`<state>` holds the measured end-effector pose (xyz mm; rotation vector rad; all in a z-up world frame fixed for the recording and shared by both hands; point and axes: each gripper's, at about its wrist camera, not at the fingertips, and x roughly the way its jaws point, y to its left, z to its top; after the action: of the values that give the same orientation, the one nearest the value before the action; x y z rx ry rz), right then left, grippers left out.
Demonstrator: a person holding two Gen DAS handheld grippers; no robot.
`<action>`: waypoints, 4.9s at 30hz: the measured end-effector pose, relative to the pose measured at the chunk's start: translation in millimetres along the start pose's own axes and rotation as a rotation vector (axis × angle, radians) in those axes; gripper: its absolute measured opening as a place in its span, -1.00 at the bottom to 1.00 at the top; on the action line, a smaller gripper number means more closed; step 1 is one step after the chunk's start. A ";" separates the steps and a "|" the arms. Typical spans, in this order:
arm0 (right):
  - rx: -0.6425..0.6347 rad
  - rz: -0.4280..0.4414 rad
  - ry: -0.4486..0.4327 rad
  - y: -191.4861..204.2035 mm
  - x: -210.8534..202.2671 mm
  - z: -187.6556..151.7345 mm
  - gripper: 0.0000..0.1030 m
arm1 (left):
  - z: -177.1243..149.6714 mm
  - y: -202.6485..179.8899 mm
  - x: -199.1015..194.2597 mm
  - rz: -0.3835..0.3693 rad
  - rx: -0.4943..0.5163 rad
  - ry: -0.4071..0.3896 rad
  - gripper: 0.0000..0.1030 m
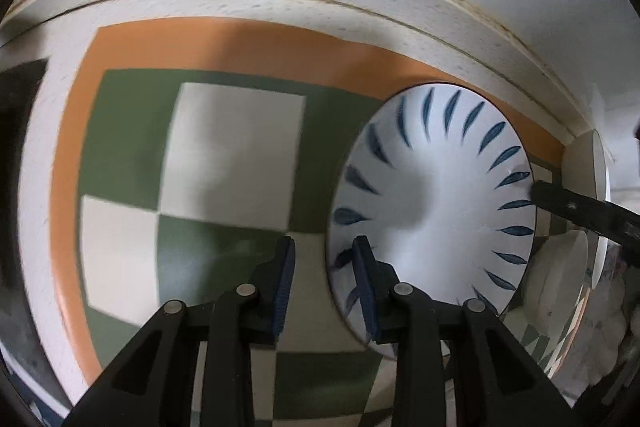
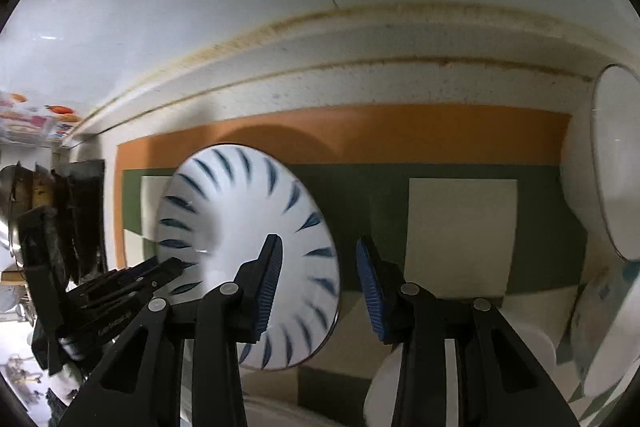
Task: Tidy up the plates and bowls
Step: 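Open both tools and grasp the blue-striped plate rim with both, then carry the blue-striped plate over the stack and lower it onto the pink-flower plate, then open both tools and pull them back from the plate stack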
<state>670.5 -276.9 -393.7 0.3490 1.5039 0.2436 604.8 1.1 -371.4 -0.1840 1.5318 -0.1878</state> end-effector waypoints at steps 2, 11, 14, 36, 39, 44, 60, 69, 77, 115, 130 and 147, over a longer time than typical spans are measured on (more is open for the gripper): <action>0.012 0.003 0.027 -5.2 10.1 3.3 -0.57 | -1.1 -4.7 1.9 -0.005 0.016 -0.004 -0.56; 0.009 0.047 0.014 -11.2 20.0 -5.8 -0.80 | -9.9 -17.7 -1.5 0.027 0.032 -0.030 -0.61; 0.006 0.058 0.001 -10.4 14.2 -9.0 -0.80 | -13.1 -22.7 -10.0 0.039 0.042 -0.053 -0.61; -0.040 0.133 -0.092 7.3 -94.9 -140.6 -0.81 | -124.9 -53.6 -99.4 0.005 0.101 -0.105 -0.61; -0.047 0.124 -0.078 2.7 -95.5 -170.8 -0.81 | -148.3 -59.8 -89.8 0.008 0.106 -0.090 -0.61; -0.038 0.117 -0.036 -17.4 -79.3 -216.9 -0.80 | -177.2 -62.9 -68.5 -0.004 0.103 -0.035 -0.61; 0.028 0.109 0.028 -60.3 -35.4 -267.4 -0.81 | -201.6 -84.2 -19.9 0.063 0.162 0.048 -0.61; 0.040 0.109 0.043 -65.4 -24.8 -267.3 -0.81 | -199.2 -86.4 -8.0 0.083 0.151 0.062 -0.58; 0.024 0.097 0.038 -62.9 -23.7 -264.6 -0.81 | -200.6 -88.6 -5.9 0.088 0.132 0.049 -0.57; 0.010 -0.075 -0.024 -39.4 -51.9 -271.1 -0.58 | -239.4 -99.6 -35.5 0.175 0.065 -0.062 -0.57; -0.051 -0.171 -0.233 9.5 -150.0 -359.4 -0.01 | -319.9 -127.4 -150.2 0.157 0.184 -0.304 -0.45; -0.050 -0.172 -0.387 45.9 -218.3 -459.4 0.77 | -382.4 -132.6 -189.1 0.107 0.223 -0.359 0.75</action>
<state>202.7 -280.7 -188.7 0.2097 1.1361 0.0705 216.0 -83.8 -168.2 0.0418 1.1509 -0.2259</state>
